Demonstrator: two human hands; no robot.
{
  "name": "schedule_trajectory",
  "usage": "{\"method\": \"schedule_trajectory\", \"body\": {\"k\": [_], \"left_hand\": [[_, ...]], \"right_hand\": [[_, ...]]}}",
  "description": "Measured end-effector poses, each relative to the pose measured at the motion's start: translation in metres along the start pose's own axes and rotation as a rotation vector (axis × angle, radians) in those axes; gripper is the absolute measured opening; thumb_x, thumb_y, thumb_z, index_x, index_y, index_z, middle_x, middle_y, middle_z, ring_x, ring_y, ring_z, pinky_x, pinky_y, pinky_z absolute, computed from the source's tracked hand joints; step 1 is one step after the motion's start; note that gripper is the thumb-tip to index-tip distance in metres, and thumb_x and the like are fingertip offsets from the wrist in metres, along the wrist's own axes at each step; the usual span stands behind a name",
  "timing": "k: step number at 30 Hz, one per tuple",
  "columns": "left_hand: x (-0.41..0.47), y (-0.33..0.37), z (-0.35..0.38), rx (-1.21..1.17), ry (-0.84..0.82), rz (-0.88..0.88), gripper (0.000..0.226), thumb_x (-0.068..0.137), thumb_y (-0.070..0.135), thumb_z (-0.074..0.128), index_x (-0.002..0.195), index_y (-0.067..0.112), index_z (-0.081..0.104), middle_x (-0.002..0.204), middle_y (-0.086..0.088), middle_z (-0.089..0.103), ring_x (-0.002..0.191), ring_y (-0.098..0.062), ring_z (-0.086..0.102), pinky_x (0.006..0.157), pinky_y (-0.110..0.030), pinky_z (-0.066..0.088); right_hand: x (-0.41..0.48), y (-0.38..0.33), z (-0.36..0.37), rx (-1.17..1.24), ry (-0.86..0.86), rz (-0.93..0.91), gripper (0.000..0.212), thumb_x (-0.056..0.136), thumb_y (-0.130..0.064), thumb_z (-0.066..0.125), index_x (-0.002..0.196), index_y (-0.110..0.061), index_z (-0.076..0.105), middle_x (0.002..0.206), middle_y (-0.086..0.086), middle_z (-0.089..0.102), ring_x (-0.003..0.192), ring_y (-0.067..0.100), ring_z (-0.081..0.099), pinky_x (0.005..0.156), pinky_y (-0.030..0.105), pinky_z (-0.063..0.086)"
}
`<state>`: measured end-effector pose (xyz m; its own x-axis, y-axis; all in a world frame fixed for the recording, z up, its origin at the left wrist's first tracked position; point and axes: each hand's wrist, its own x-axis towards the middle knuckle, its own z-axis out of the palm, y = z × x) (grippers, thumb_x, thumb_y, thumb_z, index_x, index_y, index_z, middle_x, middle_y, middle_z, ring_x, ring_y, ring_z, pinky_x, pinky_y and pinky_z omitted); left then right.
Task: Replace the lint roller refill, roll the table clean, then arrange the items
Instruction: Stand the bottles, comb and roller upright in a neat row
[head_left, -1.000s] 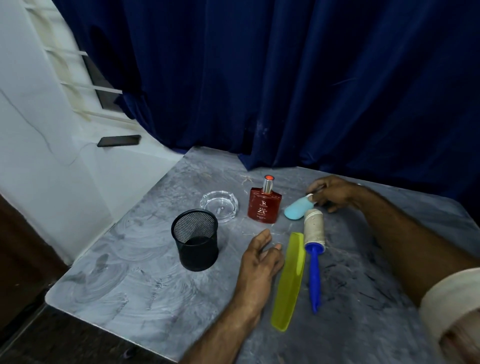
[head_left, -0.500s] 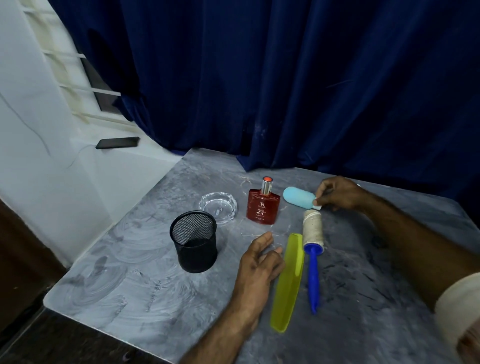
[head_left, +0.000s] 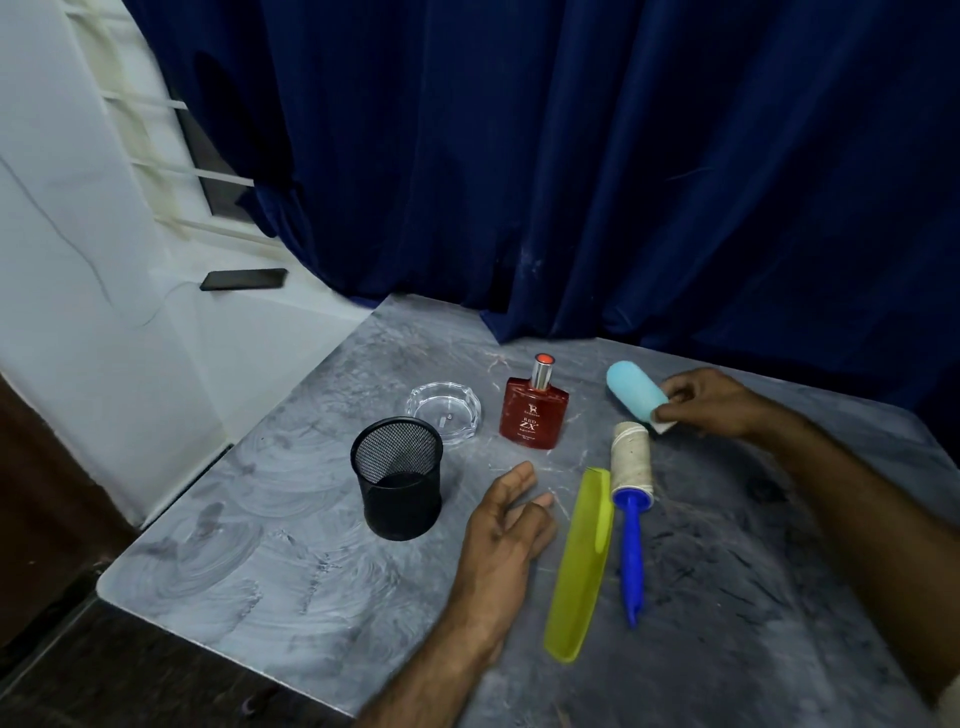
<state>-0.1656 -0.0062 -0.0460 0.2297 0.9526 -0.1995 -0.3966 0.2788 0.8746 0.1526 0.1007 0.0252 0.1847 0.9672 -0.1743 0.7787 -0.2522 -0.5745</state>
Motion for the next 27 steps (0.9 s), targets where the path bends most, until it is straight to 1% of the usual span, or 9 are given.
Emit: {"method": "schedule_trajectory", "body": {"k": [3, 5, 7, 10, 14, 17, 18, 22, 27], "left_hand": [[0.001, 0.003, -0.005, 0.031, 0.010, 0.032, 0.042, 0.105, 0.005, 0.063, 0.145, 0.017, 0.059, 0.142, 0.003, 0.066, 0.133, -0.017, 0.067, 0.113, -0.039, 0.055], [0.003, 0.006, -0.006, 0.102, 0.009, 0.062, 0.046, 0.102, 0.009, 0.066, 0.146, 0.021, 0.058, 0.138, 0.008, 0.068, 0.131, -0.013, 0.067, 0.110, -0.033, 0.055], [0.007, 0.010, -0.005, 0.180, 0.028, 0.107, 0.052, 0.098, 0.014, 0.068, 0.147, 0.023, 0.056, 0.139, 0.009, 0.067, 0.131, -0.011, 0.066, 0.111, -0.032, 0.053], [0.013, 0.018, 0.001, 0.246, 0.063, 0.163, 0.073, 0.083, 0.023, 0.062, 0.154, 0.019, 0.049, 0.145, 0.002, 0.063, 0.137, -0.012, 0.061, 0.117, -0.038, 0.049], [0.020, 0.025, 0.001, 0.376, 0.093, 0.242, 0.069, 0.092, 0.019, 0.065, 0.158, 0.020, 0.045, 0.153, -0.001, 0.057, 0.140, -0.009, 0.057, 0.117, -0.033, 0.049], [0.026, 0.025, -0.003, 0.436, 0.096, 0.263, 0.063, 0.101, 0.001, 0.063, 0.158, 0.020, 0.043, 0.158, -0.004, 0.054, 0.145, -0.011, 0.053, 0.110, -0.016, 0.049], [0.026, 0.024, -0.004, 0.455, 0.096, 0.262, 0.064, 0.101, 0.000, 0.061, 0.159, 0.020, 0.043, 0.159, -0.004, 0.052, 0.146, -0.012, 0.052, 0.112, -0.017, 0.049], [0.022, 0.020, -0.006, 0.575, 0.118, 0.298, 0.066, 0.101, 0.011, 0.063, 0.162, 0.018, 0.041, 0.165, -0.001, 0.046, 0.152, -0.015, 0.045, 0.127, -0.043, 0.038], [0.016, 0.019, -0.006, 0.568, 0.070, 0.248, 0.064, 0.100, -0.001, 0.060, 0.159, 0.018, 0.044, 0.159, -0.003, 0.052, 0.145, -0.015, 0.053, 0.123, -0.045, 0.044]], "right_hand": [[-0.028, -0.019, -0.001, 0.283, 0.181, -0.075, 0.005, 0.085, -0.012, 0.078, 0.085, -0.015, 0.074, 0.077, 0.011, 0.069, 0.053, 0.004, 0.056, 0.056, 0.026, 0.042], [-0.052, -0.040, 0.007, 0.431, 0.299, -0.127, 0.010, 0.085, -0.014, 0.080, 0.093, -0.013, 0.074, 0.083, 0.007, 0.073, 0.062, 0.006, 0.062, 0.062, 0.029, 0.047], [-0.076, -0.064, 0.028, 0.453, 0.382, -0.167, 0.020, 0.082, -0.016, 0.083, 0.099, -0.017, 0.073, 0.087, -0.001, 0.079, 0.074, 0.009, 0.070, 0.068, 0.027, 0.054], [-0.101, -0.097, 0.077, 0.453, 0.386, -0.181, 0.034, 0.078, -0.021, 0.088, 0.106, -0.029, 0.069, 0.077, -0.020, 0.077, 0.070, -0.004, 0.071, 0.061, 0.011, 0.053], [-0.104, -0.115, 0.134, 0.274, 0.393, -0.113, 0.041, 0.072, -0.038, 0.089, 0.107, -0.026, 0.072, 0.086, -0.010, 0.079, 0.078, 0.002, 0.074, 0.074, 0.026, 0.060], [-0.097, -0.118, 0.151, 0.168, 0.384, -0.108, 0.044, 0.074, -0.042, 0.085, 0.111, -0.023, 0.071, 0.099, -0.002, 0.080, 0.091, 0.016, 0.076, 0.082, 0.034, 0.060], [-0.095, -0.118, 0.154, 0.119, 0.383, -0.107, 0.046, 0.075, -0.043, 0.084, 0.113, -0.021, 0.070, 0.102, 0.000, 0.080, 0.094, 0.020, 0.075, 0.082, 0.035, 0.059], [-0.091, -0.115, 0.159, -0.041, 0.375, -0.098, 0.050, 0.080, -0.044, 0.079, 0.120, -0.017, 0.066, 0.111, 0.006, 0.077, 0.101, 0.027, 0.072, 0.081, 0.035, 0.058], [-0.094, -0.111, 0.162, -0.072, 0.310, -0.101, 0.050, 0.084, -0.039, 0.076, 0.128, -0.019, 0.062, 0.115, 0.006, 0.076, 0.106, 0.028, 0.071, 0.087, 0.041, 0.057]]}}
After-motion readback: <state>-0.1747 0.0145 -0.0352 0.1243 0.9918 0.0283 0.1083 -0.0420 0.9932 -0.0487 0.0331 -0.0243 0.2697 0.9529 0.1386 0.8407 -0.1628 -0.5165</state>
